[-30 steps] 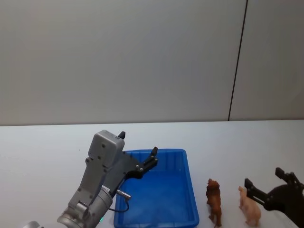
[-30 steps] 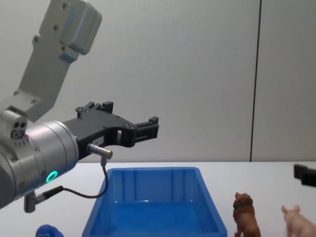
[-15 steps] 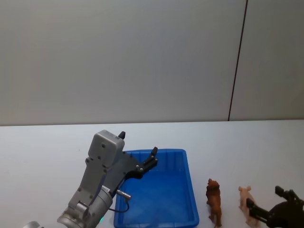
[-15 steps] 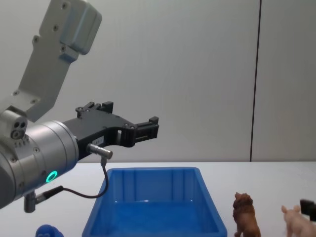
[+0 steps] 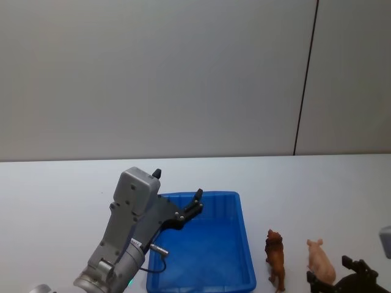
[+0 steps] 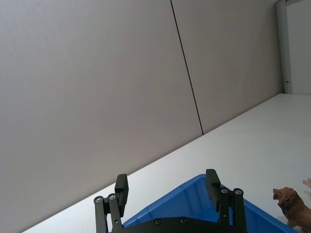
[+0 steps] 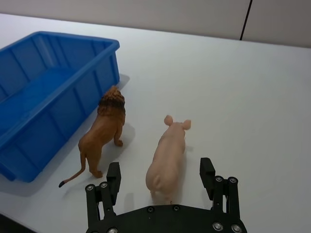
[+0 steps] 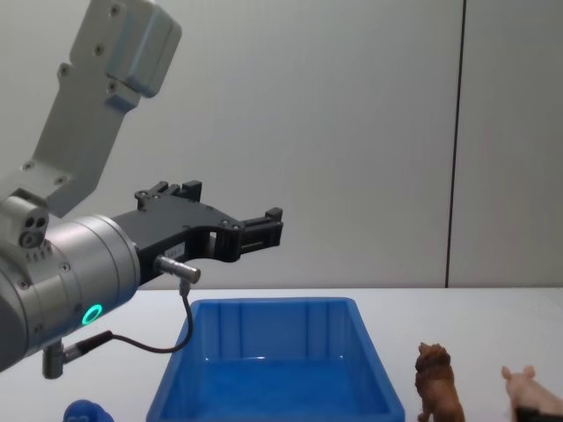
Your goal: Pick up the two dolls from the table and place them into the box.
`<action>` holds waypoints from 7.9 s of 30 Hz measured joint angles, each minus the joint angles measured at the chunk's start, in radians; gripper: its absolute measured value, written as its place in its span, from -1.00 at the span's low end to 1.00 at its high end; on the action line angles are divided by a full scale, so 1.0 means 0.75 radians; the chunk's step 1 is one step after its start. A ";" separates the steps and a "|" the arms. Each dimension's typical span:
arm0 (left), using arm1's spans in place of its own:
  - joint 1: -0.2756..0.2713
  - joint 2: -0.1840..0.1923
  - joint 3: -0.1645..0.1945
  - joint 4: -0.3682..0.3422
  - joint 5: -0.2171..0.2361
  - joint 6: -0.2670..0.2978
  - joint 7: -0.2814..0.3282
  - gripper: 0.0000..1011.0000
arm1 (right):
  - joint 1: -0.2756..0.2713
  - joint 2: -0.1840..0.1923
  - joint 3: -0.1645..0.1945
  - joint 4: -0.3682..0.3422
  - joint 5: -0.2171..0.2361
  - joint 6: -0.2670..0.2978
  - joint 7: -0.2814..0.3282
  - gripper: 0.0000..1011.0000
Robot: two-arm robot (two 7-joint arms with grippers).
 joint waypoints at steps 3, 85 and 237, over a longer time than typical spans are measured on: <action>0.000 0.000 0.000 0.000 0.000 0.000 0.000 0.98 | 0.014 -0.011 -0.007 0.023 -0.007 0.015 0.005 0.98; 0.000 0.000 0.000 0.000 0.000 0.000 0.000 0.98 | 0.418 -0.291 -0.158 0.112 -0.137 0.188 0.306 0.58; 0.000 0.000 0.000 0.000 0.000 0.000 0.000 0.98 | 0.503 -0.284 -0.147 0.210 0.107 0.217 0.234 0.98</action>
